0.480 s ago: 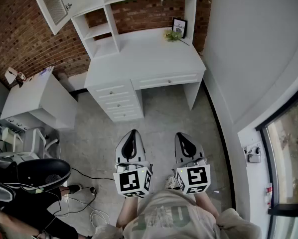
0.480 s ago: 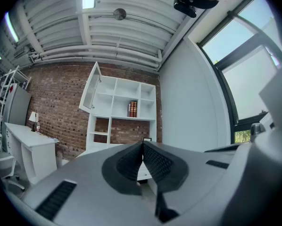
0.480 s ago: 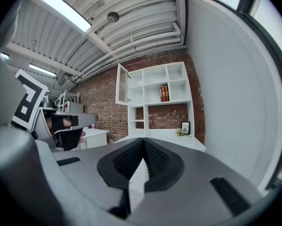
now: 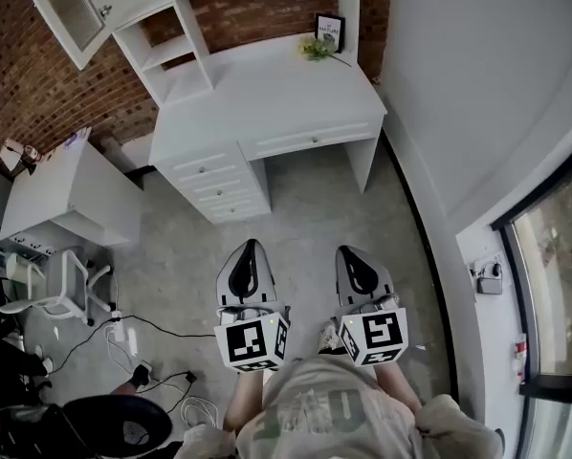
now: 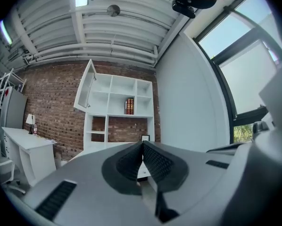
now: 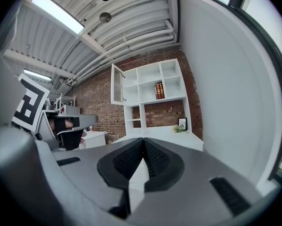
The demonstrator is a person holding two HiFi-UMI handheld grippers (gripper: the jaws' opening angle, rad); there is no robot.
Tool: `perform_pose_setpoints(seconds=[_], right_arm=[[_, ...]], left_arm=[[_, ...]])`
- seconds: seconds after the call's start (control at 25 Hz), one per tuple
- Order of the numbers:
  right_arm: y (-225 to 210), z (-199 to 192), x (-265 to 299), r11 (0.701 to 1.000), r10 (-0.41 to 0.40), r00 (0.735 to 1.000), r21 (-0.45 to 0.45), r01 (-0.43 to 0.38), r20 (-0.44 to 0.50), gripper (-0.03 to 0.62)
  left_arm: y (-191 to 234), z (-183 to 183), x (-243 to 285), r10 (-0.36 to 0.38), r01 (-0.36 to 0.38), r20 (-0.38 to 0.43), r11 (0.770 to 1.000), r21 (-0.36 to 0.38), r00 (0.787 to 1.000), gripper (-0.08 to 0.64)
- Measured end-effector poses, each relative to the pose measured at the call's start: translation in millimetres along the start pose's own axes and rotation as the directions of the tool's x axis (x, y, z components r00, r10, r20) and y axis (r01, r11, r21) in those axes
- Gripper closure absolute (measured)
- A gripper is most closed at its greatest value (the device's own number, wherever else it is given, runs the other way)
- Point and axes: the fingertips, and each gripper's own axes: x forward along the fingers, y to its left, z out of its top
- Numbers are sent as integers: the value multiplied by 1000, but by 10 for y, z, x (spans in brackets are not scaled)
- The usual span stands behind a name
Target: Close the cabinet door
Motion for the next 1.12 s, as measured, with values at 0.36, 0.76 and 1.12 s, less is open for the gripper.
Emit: perform_pose_setpoints(seconds=[0.36, 0.76, 1.12], right_arm=[[-235, -121, 152, 998, 8, 1000, 69, -7, -10, 575], [-492, -220, 63, 994, -53, 998, 93, 56, -34, 575], [-819, 94, 574, 998, -59, 998, 20, 59, 21, 575]], left_arm=[[20, -111, 196, 37, -36, -36, 999, 28, 999, 546], [147, -117, 322, 66, -65, -19, 996, 60, 998, 546], [423, -26, 1320, 65, -71, 81, 995, 76, 995, 546]])
